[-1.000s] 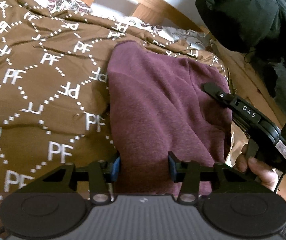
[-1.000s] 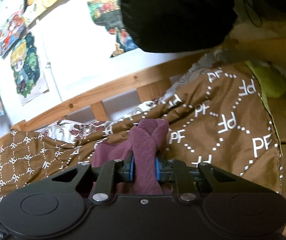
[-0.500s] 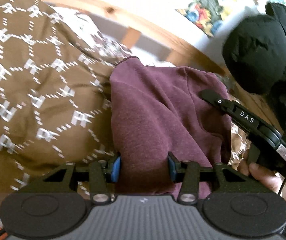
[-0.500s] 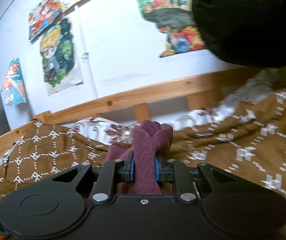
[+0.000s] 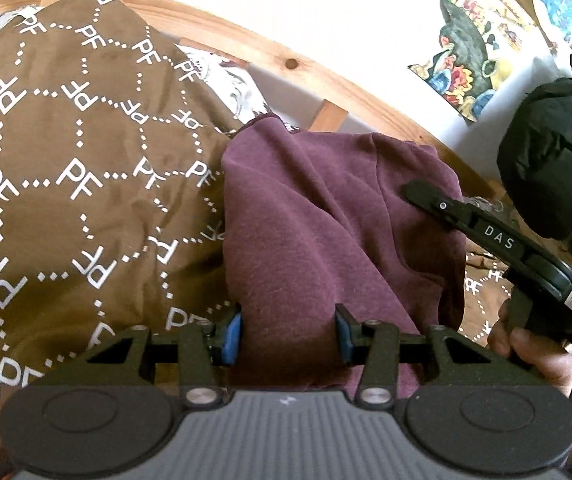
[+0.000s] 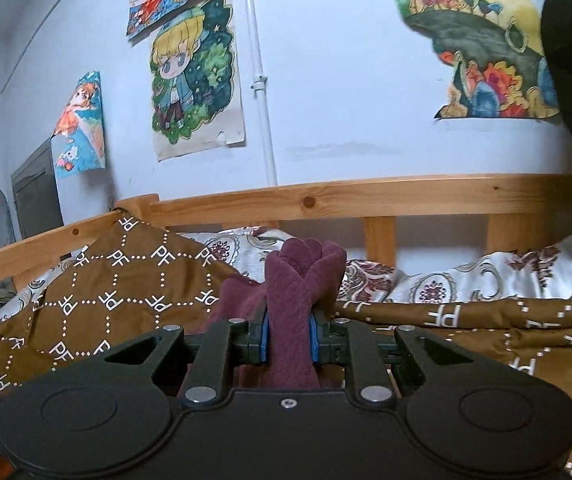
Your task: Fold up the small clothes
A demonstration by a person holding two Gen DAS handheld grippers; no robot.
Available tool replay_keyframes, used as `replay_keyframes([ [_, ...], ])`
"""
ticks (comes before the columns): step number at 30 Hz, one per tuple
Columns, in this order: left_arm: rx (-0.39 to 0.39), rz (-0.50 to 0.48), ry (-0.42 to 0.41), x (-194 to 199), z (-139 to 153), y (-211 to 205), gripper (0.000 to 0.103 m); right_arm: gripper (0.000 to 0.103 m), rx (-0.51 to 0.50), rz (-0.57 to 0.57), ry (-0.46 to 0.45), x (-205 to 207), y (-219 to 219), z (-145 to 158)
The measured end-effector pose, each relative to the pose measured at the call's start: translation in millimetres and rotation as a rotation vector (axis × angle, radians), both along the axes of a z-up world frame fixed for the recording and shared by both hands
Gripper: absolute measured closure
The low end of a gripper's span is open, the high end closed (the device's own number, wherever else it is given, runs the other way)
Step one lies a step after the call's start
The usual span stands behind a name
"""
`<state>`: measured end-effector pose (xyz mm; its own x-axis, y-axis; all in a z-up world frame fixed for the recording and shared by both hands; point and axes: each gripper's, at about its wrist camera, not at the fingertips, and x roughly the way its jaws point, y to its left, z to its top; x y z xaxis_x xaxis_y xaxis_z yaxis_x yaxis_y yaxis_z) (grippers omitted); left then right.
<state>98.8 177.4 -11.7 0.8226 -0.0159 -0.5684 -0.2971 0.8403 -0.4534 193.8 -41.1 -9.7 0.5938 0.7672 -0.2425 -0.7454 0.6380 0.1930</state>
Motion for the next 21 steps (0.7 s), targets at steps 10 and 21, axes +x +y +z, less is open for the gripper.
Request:
replay_keyframes([
  [10, -0.016, 0.017, 0.060, 7.4, -24.0, 9.0, 0.051, 0.083, -0.060, -0.051, 0.094, 15.9, 16.8, -28.0],
  [21, -0.042, 0.047, 0.088, 5.8, -35.1, 14.7, 0.035, 0.061, -0.118, -0.199, 0.181, 35.9, -3.0, -57.0],
])
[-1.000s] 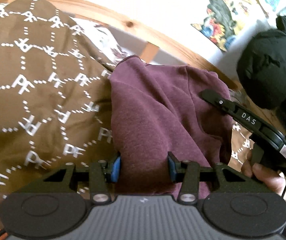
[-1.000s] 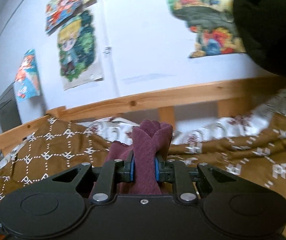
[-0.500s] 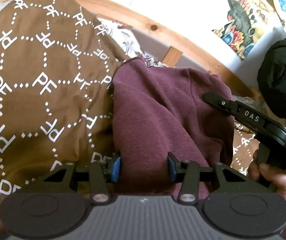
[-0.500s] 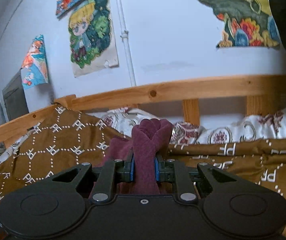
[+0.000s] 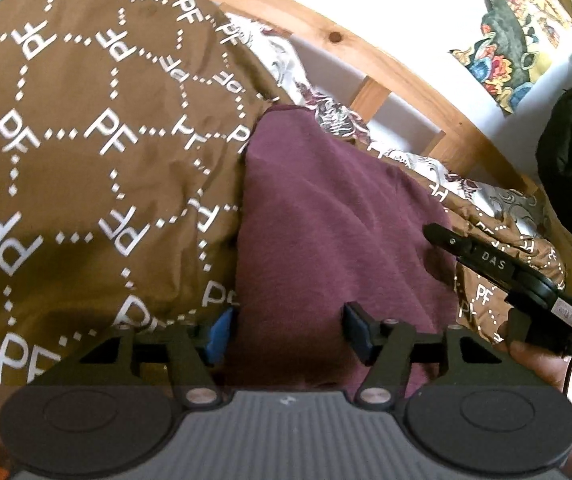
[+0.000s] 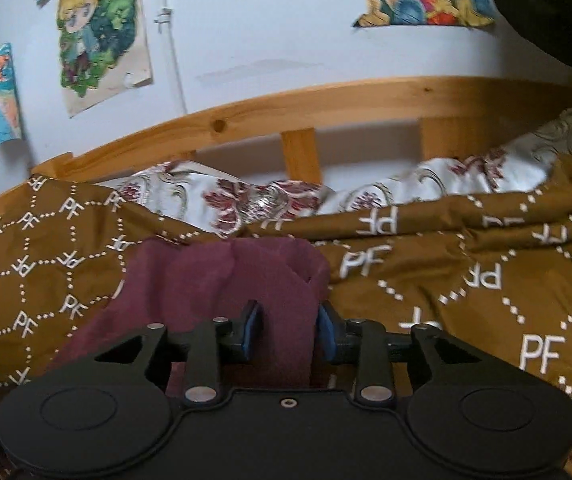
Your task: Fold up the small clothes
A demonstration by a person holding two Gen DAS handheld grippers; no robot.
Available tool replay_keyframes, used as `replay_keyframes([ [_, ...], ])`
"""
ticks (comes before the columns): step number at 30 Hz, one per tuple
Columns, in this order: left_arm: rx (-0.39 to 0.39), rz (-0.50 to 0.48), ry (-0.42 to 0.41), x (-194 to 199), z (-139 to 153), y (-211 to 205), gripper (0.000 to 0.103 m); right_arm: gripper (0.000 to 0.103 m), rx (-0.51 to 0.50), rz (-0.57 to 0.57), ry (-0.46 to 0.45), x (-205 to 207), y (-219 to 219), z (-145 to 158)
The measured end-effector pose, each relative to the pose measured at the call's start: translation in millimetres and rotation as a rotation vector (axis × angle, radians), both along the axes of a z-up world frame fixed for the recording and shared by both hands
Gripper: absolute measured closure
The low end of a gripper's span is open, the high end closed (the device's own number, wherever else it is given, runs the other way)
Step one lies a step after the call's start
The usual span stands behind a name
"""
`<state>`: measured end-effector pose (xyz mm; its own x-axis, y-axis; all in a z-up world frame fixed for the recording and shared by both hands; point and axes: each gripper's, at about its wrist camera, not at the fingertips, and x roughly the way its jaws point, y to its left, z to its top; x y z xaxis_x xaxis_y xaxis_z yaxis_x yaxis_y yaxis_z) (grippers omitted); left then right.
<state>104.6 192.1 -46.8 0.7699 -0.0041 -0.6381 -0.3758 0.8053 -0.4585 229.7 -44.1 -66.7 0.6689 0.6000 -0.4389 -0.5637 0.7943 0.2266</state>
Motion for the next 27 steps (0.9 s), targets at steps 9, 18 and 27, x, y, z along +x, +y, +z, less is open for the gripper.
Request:
replay_keyframes([
  [9, -0.016, 0.018, 0.012, -6.2, -19.8, 4.3, 0.019, 0.042, -0.087, -0.035, -0.009, 5.1, -1.9, -21.4],
  [18, 0.007, 0.015, 0.018, -5.5, -22.8, 4.0, 0.015, 0.028, -0.103, -0.057, -0.018, 6.7, -5.4, -29.5],
  [27, 0.006, 0.022, 0.026, -5.5, -22.9, 3.9, 0.007, 0.015, -0.071, -0.092, 0.003, -2.3, -20.6, -25.4],
])
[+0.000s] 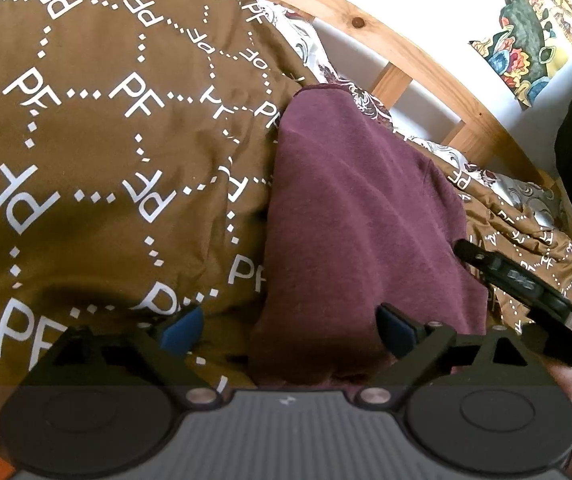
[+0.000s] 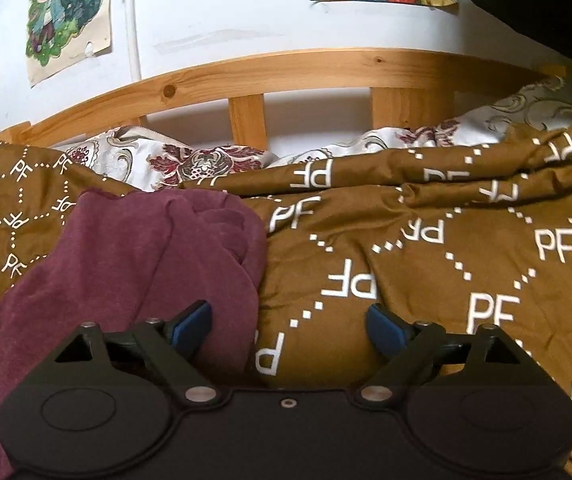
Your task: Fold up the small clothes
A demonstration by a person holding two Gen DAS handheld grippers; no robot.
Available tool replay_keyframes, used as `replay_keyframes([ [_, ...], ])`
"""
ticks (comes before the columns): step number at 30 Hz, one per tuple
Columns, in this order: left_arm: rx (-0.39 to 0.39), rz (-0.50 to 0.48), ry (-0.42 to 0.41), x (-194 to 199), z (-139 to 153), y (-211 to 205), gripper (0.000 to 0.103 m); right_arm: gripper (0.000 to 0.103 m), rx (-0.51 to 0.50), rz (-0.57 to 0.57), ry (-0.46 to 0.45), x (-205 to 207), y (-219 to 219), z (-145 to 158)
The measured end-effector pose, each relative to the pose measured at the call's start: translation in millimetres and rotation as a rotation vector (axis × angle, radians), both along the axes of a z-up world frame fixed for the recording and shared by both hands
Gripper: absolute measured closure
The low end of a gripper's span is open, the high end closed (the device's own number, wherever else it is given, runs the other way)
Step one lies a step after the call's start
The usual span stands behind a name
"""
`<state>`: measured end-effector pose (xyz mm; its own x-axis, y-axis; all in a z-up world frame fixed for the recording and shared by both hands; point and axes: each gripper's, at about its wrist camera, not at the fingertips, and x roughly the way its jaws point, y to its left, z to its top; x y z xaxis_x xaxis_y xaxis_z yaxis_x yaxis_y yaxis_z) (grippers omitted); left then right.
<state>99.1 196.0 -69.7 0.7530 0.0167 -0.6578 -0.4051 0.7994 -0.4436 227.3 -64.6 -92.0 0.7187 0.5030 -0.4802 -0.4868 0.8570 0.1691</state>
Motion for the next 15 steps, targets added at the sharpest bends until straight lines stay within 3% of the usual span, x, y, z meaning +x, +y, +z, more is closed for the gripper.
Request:
replay_keyframes([
  [4, -0.004, 0.009, 0.011, 0.0, 2.2, -0.2, 0.004, 0.001, 0.057, 0.061, -0.044, -28.2, -13.5, 11.3],
  [10, -0.047, 0.057, -0.024, -12.9, 7.3, 2.5, 0.001, 0.001, 0.033, 0.252, -0.118, -92.3, -28.3, 18.6],
  [15, -0.017, 0.065, -0.025, -20.0, 7.2, -2.0, 0.001, 0.001, -0.028, 0.309, -0.117, -117.8, -22.0, 12.6],
])
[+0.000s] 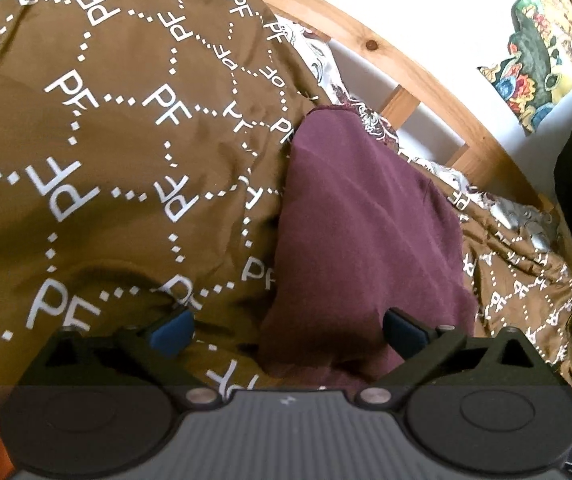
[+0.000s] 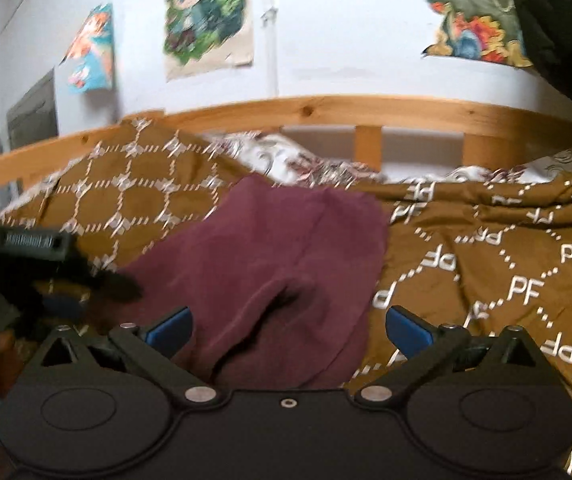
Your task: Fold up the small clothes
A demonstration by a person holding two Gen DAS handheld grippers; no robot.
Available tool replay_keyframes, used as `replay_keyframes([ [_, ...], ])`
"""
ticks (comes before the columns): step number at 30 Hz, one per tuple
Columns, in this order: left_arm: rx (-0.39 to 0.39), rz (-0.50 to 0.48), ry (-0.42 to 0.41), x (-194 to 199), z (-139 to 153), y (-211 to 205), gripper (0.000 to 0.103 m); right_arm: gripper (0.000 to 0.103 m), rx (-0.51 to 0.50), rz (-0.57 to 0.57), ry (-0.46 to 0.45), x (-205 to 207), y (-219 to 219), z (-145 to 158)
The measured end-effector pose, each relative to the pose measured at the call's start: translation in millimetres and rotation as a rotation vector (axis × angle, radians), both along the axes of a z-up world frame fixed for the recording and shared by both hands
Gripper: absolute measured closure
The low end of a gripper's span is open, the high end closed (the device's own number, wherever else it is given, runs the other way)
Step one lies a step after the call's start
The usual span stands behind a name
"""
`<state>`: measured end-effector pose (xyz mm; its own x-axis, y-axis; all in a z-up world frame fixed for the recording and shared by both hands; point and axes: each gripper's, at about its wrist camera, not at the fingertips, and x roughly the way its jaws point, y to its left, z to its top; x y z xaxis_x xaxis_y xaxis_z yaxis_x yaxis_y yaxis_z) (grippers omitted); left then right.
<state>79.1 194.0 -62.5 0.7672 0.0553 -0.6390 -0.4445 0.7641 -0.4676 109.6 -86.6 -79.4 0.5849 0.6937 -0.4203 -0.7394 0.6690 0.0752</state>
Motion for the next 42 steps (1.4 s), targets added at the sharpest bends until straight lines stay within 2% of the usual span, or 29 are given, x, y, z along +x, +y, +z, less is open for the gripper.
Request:
replay_keyframes([
  [3, 0.009, -0.002, 0.006, -1.6, -0.8, -2.4, 0.001, 0.001, -0.081, -0.049, -0.022, -2.1, 2.4, -9.0],
  [6, 0.015, 0.002, 0.013, -2.2, -0.6, -5.5, 0.001, 0.001, -0.091, -0.106, -0.001, 7.5, -1.5, -14.0],
  [9, 0.026, 0.003, 0.022, -2.9, 0.6, -8.3, 0.001, 0.001, -0.130, -0.206, -0.025, 14.5, -7.1, -19.2],
  [12, 0.044, 0.005, 0.030, -5.3, 2.9, -11.8, 0.001, 0.001, -0.077, -0.205, 0.035, 21.2, -17.8, -20.6],
  [17, 0.089, 0.007, 0.037, -11.9, 13.0, -20.9, 0.001, 0.001, -0.057, -0.192, 0.003, 11.0, -19.2, -12.1],
  [26, 0.232, -0.014, 0.003, -32.1, 50.0, -50.0, 0.001, 0.001, 0.033, -0.190, -0.043, -9.3, -26.7, 18.8],
  [32, 0.395, -0.031, -0.062, -53.3, 79.0, -75.9, 0.001, 0.001, 0.115, -0.208, -0.066, -31.0, -40.9, 43.9],
  [37, 0.532, -0.056, -0.084, -66.9, 94.0, -97.8, 0.001, 0.001, 0.174, -0.227, -0.083, -58.0, -62.2, 60.9],
  [42, 0.554, -0.044, -0.100, -84.2, 95.8, -105.2, 0.001, 0.001, 0.205, -0.235, -0.064, -82.3, -82.6, 64.1],
])
